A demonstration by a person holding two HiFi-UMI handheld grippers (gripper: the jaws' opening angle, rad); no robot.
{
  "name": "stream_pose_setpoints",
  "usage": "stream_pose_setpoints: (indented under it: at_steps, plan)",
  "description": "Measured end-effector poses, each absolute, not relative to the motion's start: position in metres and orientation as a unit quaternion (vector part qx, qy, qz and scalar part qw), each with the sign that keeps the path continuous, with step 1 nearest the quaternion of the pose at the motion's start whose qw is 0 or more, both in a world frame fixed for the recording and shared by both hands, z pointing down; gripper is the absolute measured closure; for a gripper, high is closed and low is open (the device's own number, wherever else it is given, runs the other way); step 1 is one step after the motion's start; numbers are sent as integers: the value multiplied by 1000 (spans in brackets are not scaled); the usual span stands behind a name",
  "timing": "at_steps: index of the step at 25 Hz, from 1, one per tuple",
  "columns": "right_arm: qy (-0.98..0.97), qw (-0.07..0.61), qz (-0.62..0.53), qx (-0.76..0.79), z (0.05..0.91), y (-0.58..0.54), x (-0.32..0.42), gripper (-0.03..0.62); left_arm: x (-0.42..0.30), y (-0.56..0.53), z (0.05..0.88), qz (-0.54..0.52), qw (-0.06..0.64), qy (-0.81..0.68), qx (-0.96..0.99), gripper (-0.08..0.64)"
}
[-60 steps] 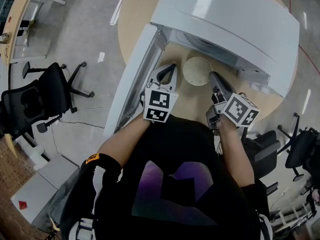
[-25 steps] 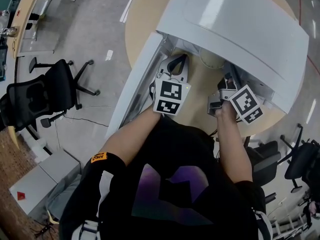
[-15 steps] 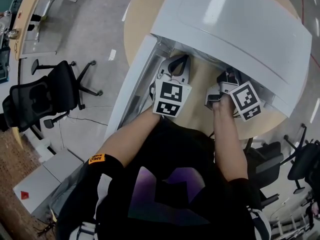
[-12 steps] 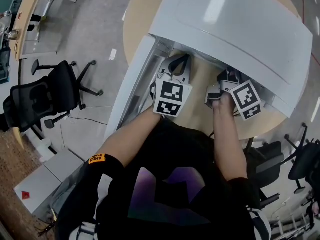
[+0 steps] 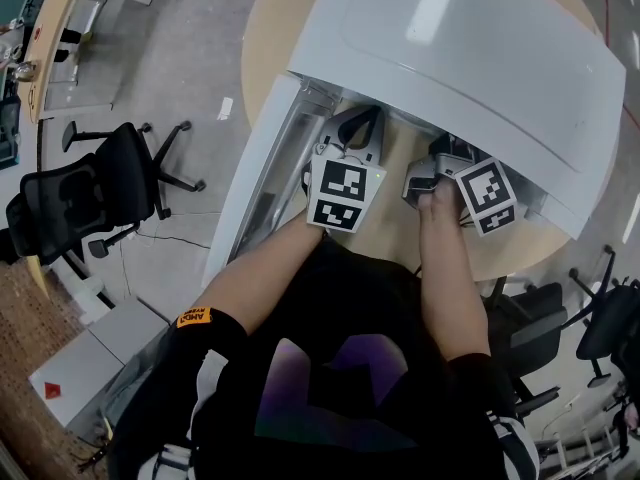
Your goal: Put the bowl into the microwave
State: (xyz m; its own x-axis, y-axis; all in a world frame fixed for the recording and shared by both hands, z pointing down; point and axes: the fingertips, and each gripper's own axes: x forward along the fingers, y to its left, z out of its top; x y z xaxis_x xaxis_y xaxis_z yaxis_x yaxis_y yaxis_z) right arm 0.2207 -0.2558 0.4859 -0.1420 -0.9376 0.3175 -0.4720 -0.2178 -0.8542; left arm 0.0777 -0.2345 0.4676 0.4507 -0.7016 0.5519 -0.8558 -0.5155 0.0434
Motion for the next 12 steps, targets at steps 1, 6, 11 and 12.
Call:
stream_pose_setpoints:
  at_steps: [1, 6, 11, 12]
  plan:
    - [577, 241, -485, -612, 487, -257, 221, 560, 78, -235, 468, 240, 160, -466, 836, 515]
    - [572, 241, -469, -628, 489, -259, 224, 560, 80, -236, 467, 237, 162, -467, 837, 515]
    - [579, 219, -447, -646, 492, -261, 226, 558, 81, -236, 464, 233, 161, -466, 839, 515]
    - [585, 209, -438, -650, 492, -261, 226, 558, 81, -236, 463, 232, 160, -466, 839, 515]
